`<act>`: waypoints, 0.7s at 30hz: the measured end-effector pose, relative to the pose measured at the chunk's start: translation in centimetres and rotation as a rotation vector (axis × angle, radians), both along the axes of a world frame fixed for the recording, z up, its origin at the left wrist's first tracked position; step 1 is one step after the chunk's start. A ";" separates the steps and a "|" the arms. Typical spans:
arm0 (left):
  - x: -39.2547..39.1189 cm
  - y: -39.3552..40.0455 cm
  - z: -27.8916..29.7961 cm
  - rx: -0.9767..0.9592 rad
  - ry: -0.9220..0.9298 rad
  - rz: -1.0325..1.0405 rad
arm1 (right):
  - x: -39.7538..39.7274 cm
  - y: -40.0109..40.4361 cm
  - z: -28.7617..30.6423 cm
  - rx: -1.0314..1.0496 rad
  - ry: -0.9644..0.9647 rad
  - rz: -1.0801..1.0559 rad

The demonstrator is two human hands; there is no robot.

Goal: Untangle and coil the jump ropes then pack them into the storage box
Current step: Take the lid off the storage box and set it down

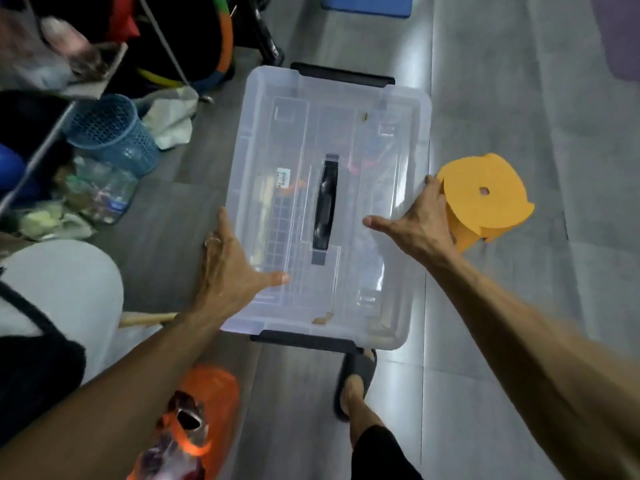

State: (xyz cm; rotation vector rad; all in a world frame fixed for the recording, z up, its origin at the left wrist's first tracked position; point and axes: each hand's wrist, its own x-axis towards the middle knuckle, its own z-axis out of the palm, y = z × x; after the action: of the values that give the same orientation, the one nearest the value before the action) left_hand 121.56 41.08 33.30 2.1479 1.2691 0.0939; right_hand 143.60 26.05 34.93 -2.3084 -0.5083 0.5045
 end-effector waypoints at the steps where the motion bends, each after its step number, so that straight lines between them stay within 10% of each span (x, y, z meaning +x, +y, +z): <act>1: 2.9 1.8 -0.4 0.009 0.007 -0.005 | 3.0 1.8 -0.4 0.002 0.007 0.004; 21: 57.5 36.2 -10.2 -0.052 0.073 -0.174 | 55.6 33.0 -10.4 -0.076 0.054 -0.178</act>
State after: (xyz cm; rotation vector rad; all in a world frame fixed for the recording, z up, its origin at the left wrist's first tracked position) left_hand 179.04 77.33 23.15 2.2242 1.1071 -0.0901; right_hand 199.25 59.08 24.56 -2.3775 -0.2588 0.5058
